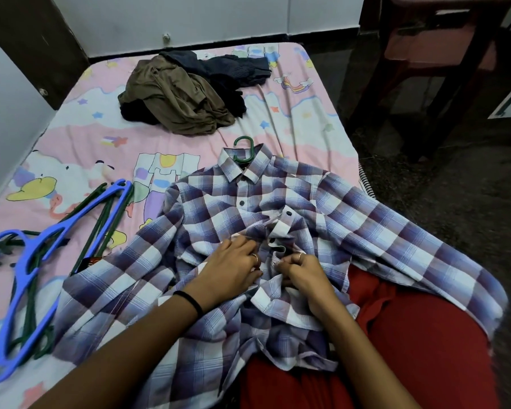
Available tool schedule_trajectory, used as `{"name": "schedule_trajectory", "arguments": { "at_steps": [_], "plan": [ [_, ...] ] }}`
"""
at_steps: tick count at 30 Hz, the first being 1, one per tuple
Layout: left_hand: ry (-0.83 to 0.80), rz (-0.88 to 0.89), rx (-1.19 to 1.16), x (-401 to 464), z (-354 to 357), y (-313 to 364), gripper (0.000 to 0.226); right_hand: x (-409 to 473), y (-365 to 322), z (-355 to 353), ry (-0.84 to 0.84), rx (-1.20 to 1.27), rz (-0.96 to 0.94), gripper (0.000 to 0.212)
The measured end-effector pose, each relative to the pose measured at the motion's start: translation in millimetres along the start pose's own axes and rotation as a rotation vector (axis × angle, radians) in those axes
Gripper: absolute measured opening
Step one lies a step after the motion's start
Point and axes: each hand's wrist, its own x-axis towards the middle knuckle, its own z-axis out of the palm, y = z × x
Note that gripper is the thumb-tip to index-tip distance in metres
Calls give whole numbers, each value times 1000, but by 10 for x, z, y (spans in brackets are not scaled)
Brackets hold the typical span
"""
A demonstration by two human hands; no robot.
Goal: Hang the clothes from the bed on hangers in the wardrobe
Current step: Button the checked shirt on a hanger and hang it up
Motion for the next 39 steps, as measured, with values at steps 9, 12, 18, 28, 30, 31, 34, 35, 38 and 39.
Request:
{"name": "schedule_trajectory", "arguments": {
  "at_steps": [9,12,18,28,30,31,34,35,38,39],
  "plan": [
    [-78,-401,-373,48,-231,196,14,-154,-115,-127,-211,240,-35,11],
    [-8,-678,-727,45,-379,241,12,-214,-199,-155,-211,205,-109,14],
    [35,-836,-1076,-11,-615,378,14,-338,-234,-133,-180,190,-179,13],
    [100,-816,-1083,-10,-630,516,11,-496,-244,-120,55,-42,-380,11],
    [109,-823,-1099,-17,-621,535,13,-518,-250,-109,74,-76,-400,16],
    [114,-825,-1109,-21,-616,541,15,-527,-255,-107,82,-87,-406,18],
    [141,-825,-1135,-25,-622,566,23,-539,-267,-105,90,-105,-412,17],
    [149,-828,-1136,-26,-629,578,26,-542,-271,-103,89,-110,-413,17],
    [160,-831,-1123,-27,-633,612,30,-532,-264,-91,93,-133,-411,18],
    [162,-831,-1118,-29,-631,620,30,-534,-263,-88,94,-140,-412,18]
  ]
}}
